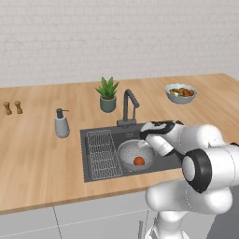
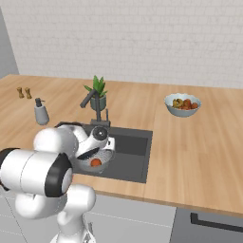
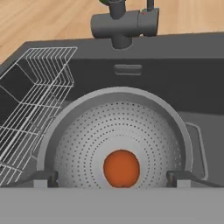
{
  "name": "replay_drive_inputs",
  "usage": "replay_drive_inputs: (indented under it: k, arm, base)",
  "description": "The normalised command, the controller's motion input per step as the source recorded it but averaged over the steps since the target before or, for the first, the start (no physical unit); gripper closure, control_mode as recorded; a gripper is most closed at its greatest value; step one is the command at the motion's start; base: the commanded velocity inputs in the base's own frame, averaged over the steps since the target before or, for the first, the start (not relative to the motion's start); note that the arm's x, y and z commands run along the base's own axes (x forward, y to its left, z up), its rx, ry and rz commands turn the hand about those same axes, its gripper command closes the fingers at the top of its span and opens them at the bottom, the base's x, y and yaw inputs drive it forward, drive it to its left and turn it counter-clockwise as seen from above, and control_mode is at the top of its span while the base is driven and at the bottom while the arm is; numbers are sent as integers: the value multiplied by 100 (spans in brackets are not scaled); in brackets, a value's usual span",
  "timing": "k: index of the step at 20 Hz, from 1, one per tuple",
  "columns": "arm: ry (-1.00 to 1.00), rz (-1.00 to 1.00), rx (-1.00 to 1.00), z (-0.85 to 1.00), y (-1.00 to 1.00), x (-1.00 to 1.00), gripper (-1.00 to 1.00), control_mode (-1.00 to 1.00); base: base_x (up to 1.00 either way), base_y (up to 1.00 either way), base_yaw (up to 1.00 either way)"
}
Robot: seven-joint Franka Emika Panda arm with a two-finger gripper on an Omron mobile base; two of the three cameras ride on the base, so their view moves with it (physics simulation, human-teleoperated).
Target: Put the colander in the sink, put the orange in the colander, and turn on the sink faucet and pour water over the colander.
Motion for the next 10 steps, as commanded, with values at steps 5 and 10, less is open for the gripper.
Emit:
replay_drive_inputs:
  k: [5,10]
  arm:
    - [-22,0,5,79,-11,-1,-100,-100]
    - [-23,0,3,38,-10,-2,-100,-100]
  base:
    - [0,0,0]
    - [0,0,0]
